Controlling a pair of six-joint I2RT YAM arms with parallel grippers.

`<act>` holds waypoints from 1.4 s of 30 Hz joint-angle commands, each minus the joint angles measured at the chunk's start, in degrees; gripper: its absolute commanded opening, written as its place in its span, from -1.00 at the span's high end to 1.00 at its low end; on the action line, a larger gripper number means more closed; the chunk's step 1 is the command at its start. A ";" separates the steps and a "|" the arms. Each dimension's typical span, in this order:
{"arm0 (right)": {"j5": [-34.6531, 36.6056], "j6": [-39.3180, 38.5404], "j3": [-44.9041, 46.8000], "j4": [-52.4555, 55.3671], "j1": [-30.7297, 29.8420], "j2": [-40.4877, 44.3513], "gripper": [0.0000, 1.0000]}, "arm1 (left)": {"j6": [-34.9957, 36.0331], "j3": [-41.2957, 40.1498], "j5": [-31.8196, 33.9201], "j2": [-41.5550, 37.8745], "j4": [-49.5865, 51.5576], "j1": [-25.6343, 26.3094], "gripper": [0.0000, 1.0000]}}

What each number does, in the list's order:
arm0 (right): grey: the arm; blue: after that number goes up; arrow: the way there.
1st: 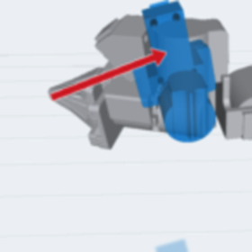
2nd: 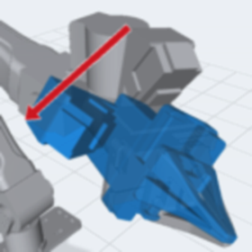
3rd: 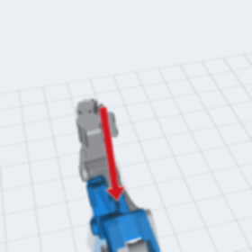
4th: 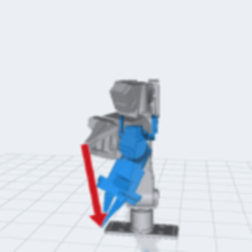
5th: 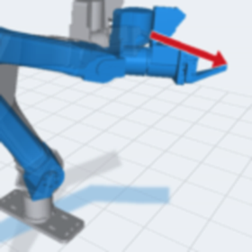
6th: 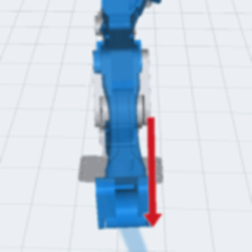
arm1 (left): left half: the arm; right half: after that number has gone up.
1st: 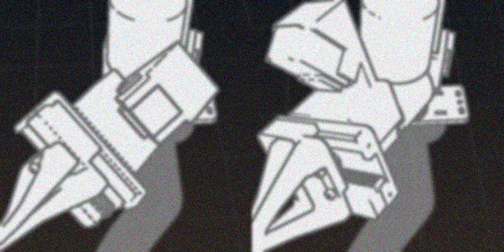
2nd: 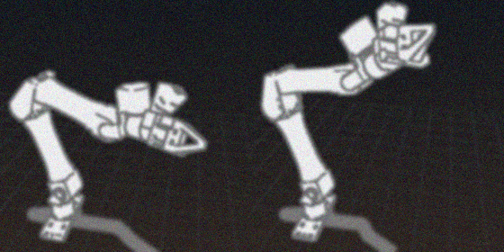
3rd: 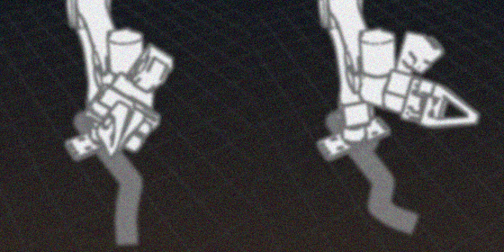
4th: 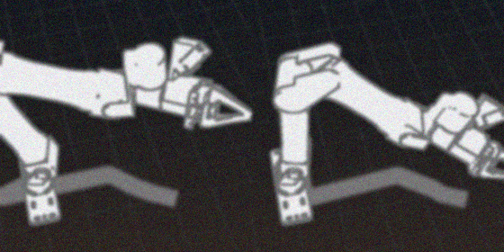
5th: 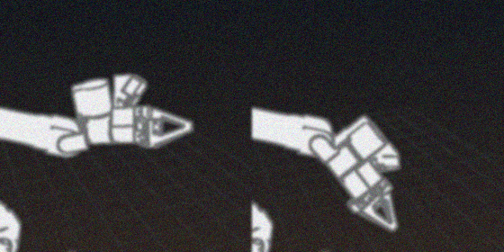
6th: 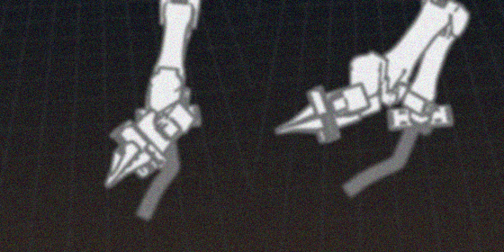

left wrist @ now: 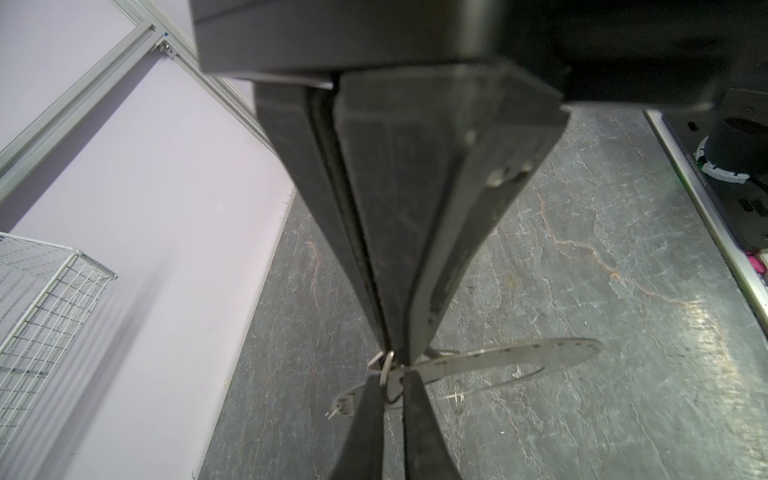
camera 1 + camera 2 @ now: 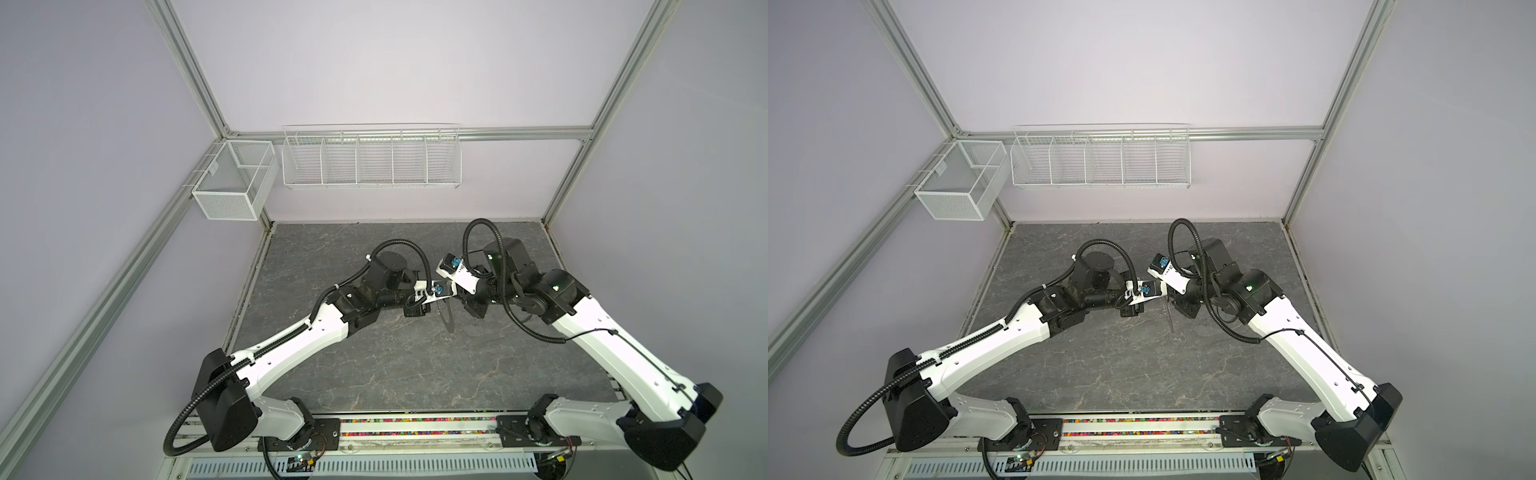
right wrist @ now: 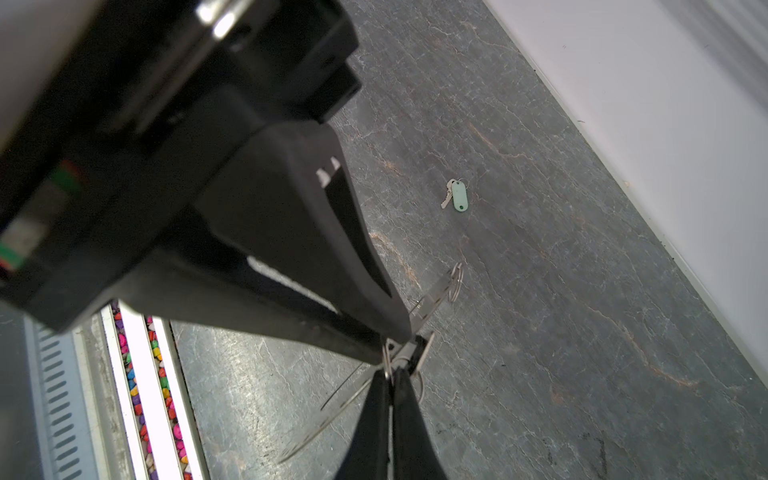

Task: Attach keys to a key ring
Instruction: Insert the key into the keyring.

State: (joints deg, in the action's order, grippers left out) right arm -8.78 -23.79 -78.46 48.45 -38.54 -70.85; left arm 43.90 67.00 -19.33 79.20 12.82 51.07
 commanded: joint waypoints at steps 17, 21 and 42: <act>0.09 -4.25 -0.77 -1.45 -1.80 -1.17 0.86 | -2.24 1.87 0.25 -0.12 -0.58 0.49 0.64; 0.49 -3.53 0.13 -2.54 -1.71 -0.67 0.86 | -4.74 0.23 -1.29 -1.07 -2.31 -0.23 0.58; -0.02 -2.53 0.80 -3.53 -1.63 -0.52 0.86 | -13.55 -4.65 -13.15 -2.53 -10.17 -5.32 0.47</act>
State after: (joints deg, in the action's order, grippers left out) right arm -7.05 -25.17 -78.41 45.78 -39.55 -71.92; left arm 31.09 61.60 -31.27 75.96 3.29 46.13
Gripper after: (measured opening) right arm 0.070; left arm 0.267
